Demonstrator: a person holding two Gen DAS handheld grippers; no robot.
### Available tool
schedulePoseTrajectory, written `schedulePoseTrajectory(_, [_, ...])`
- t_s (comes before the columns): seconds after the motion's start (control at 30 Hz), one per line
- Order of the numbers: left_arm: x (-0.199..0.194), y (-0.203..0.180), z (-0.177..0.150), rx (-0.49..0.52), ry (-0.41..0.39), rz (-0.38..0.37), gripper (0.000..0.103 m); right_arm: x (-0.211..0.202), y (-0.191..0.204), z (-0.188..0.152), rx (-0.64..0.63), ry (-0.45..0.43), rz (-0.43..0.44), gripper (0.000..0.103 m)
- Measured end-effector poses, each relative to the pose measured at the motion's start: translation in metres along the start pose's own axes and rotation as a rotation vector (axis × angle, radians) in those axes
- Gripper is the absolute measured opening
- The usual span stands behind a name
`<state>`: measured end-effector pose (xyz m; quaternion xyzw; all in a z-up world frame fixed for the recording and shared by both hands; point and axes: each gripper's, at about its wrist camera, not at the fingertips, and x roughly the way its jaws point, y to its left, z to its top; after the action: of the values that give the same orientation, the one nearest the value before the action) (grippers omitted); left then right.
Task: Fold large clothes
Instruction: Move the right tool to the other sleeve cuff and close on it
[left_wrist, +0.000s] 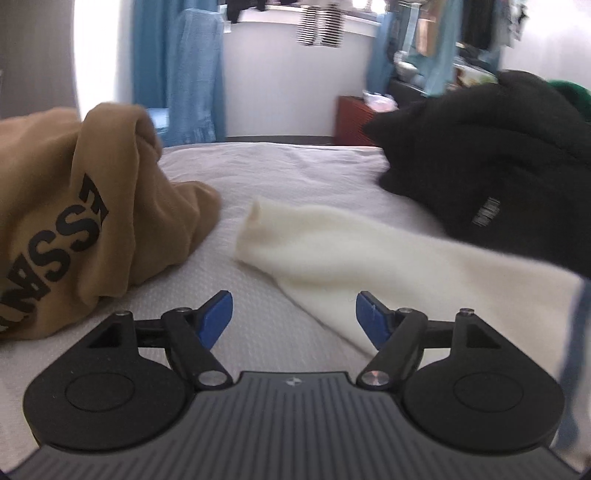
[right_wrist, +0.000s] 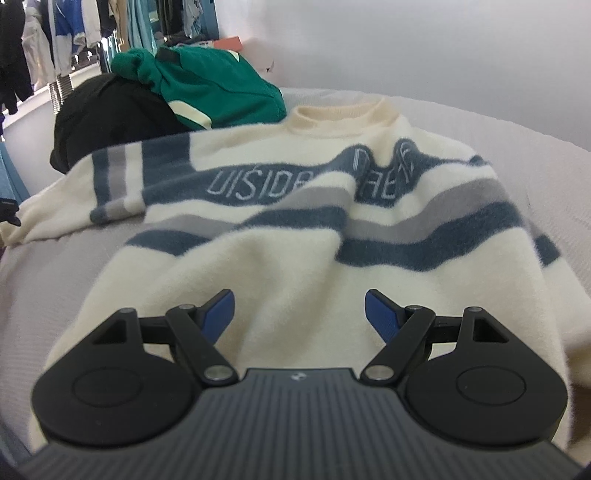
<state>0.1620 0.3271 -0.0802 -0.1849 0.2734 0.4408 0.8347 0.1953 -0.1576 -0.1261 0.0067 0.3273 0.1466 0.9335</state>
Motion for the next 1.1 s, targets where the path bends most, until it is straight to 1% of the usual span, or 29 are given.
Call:
schedulePoseTrajectory(0.1, [-0.033, -0.010, -0.004, 0.040, -0.003, -0.073, 0.078, -0.010, 0.001, -0.001, -0.008, -0.020, 0.008, 0.079])
schedulePoseTrajectory(0.27, [-0.091, -0.031, -0.019, 0.090, 0.009, -0.234, 0.078, -0.025, 0.001, -0.003, -0.011, -0.050, 0.021, 0.079])
schedulePoseTrajectory(0.4, [-0.137, -0.052, -0.041, 0.130, 0.018, -0.356, 0.078, -0.039, -0.001, -0.003, -0.022, -0.090, 0.013, 0.079])
schedulePoseTrajectory(0.57, [-0.186, -0.075, -0.075, 0.215, 0.019, -0.491, 0.078, -0.054, -0.011, -0.005, 0.000, -0.120, 0.009, 0.079])
schedulePoseTrajectory(0.7, [-0.217, -0.088, -0.100, 0.282, 0.027, -0.570, 0.078, -0.066, -0.028, -0.002, 0.036, -0.139, -0.010, 0.079])
schedulePoseTrajectory(0.8, [-0.235, -0.091, -0.119, 0.300, 0.055, -0.630, 0.078, -0.074, -0.050, 0.007, 0.098, -0.152, -0.029, 0.079])
schedulePoseTrajectory(0.9, [-0.243, -0.094, -0.136, 0.311, 0.101, -0.700, 0.078, -0.079, -0.077, 0.017, 0.157, -0.153, -0.071, 0.079])
schedulePoseTrajectory(1.0, [-0.251, -0.101, -0.155, 0.341, 0.146, -0.759, 0.078, -0.075, -0.104, 0.028, 0.184, -0.139, -0.164, 0.079])
schedulePoseTrajectory(1.03, [-0.255, -0.104, -0.162, 0.355, 0.155, -0.777, 0.078, -0.072, -0.111, 0.031, 0.183, -0.130, -0.190, 0.079])
schedulePoseTrajectory(1.1, [-0.261, -0.112, -0.177, 0.402, 0.158, -0.803, 0.078, -0.065, -0.126, 0.039, 0.195, -0.106, -0.214, 0.079])
